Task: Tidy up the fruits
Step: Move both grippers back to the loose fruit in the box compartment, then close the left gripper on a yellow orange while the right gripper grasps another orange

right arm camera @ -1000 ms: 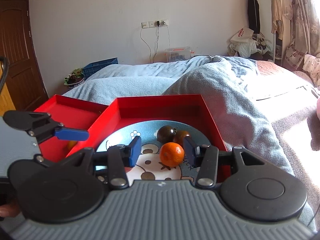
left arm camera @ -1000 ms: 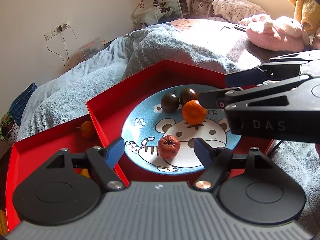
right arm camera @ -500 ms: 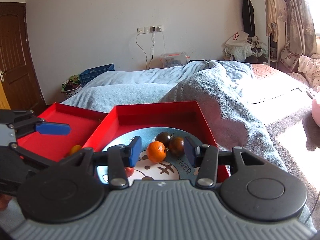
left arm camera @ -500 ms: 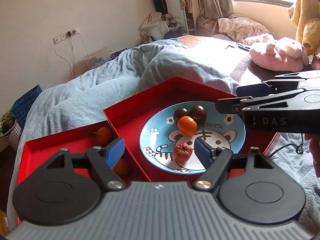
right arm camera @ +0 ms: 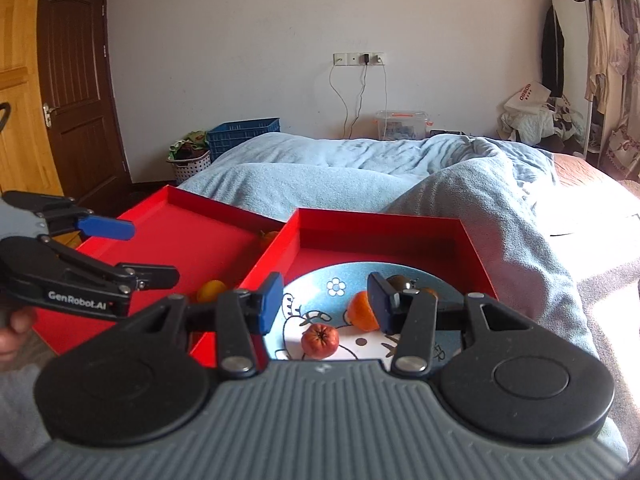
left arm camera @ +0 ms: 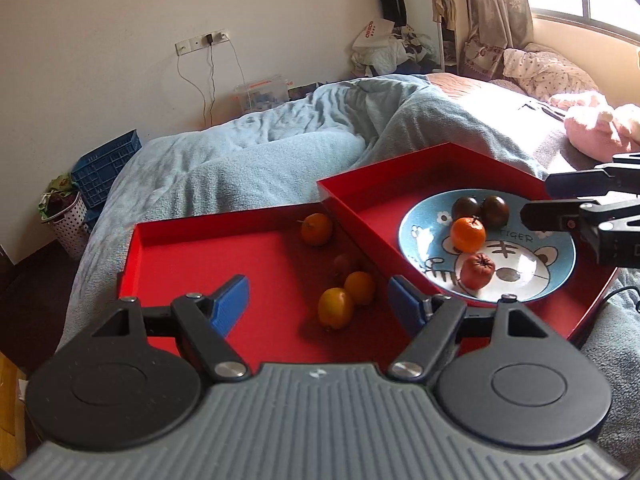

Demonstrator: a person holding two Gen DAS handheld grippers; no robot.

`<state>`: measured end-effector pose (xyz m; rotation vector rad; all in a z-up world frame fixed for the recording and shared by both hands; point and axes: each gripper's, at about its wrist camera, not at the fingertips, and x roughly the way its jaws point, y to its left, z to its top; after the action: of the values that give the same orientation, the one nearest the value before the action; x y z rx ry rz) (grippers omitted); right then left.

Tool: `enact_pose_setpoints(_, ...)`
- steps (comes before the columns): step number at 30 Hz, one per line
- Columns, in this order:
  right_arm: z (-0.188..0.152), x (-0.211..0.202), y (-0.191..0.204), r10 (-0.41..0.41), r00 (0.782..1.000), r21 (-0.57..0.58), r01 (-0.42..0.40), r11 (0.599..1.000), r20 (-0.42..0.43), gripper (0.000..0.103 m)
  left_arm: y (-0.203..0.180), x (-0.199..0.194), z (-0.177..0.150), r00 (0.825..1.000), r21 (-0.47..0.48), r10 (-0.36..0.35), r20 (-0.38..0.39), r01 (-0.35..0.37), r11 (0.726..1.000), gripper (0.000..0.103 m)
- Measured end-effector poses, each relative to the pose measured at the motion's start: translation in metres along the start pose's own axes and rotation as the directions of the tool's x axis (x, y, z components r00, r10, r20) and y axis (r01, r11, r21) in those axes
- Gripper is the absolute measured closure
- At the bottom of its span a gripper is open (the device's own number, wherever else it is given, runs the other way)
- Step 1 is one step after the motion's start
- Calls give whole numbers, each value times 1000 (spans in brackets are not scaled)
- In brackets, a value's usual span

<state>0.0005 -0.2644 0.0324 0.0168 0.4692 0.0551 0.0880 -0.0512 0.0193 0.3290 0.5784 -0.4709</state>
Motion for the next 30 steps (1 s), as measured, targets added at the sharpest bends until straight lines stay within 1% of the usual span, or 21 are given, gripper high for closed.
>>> enact_pose_setpoints(5, 4, 12, 29, 70, 997, -71, -72, 995, -22, 54, 32, 14, -5, 998, -23, 54, -25, -54, 998, 23)
enact_pose_setpoints(7, 6, 16, 44, 104, 994, -115, -107, 988, -31, 54, 38, 19, -6, 998, -25, 55, -30, -56, 998, 23)
enact_pose_setpoints(9, 8, 21, 60, 142, 989, -172, -148, 974, -48, 54, 41, 25, -6, 998, -15, 48, -36, -49, 999, 24)
enact_pose_setpoints(11, 11, 29, 79, 184, 978, -272, -203, 941, -94, 54, 38, 30, -7, 999, 20, 35, -36, -35, 999, 24)
enact_pose_setpoints(12, 12, 34, 87, 192, 975, -330, -219, 918, -114, 54, 35, 32, -7, 999, 43, 25, -35, -24, 999, 24)
enact_pose_setpoints(14, 15, 44, 98, 183, 968, -420, -240, 875, -170, 54, 30, 35, -7, 999, 83, -16, -36, 19, 996, 24)
enact_pose_setpoints(16, 16, 54, 102, 159, 962, -460, -247, 852, -223, 54, 20, 39, -4, 998, 150, -53, -43, 59, 987, 24)
enact_pose_setpoints(19, 13, 62, 100, 133, 955, -484, -251, 838, -266, 54, 10, 51, -1, 992, 224, -105, -68, 118, 968, 24)
enact_pose_setpoints(21, 11, 64, 97, 122, 954, -488, -248, 837, -275, 54, 9, 64, 2, 986, 242, -134, -100, 154, 958, 25)
enact_pose_setpoints(23, 9, 67, 94, 118, 954, -488, -245, 838, -277, 54, 8, 77, 3, 979, 248, -151, -137, 181, 952, 32)
enact_pose_setpoints(25, 8, 70, 91, 124, 952, -493, -253, 832, -279, 54, 7, 89, 2, 969, 239, -174, -175, 213, 947, 36)
enact_pose_setpoints(26, 7, 72, 90, 127, 950, -504, -262, 823, -286, 54, 7, 94, 1, 964, 233, -187, -187, 229, 945, 37)
enact_pose_setpoints(28, 5, 74, 90, 127, 948, -539, -272, 797, -291, 54, 3, 103, -2, 958, 235, -190, -213, 239, 942, 37)
enact_pose_setpoints(30, 7, 73, 88, 147, 947, -553, -289, 782, -286, 54, -3, 113, -6, 953, 246, -184, -243, 244, 938, 42)
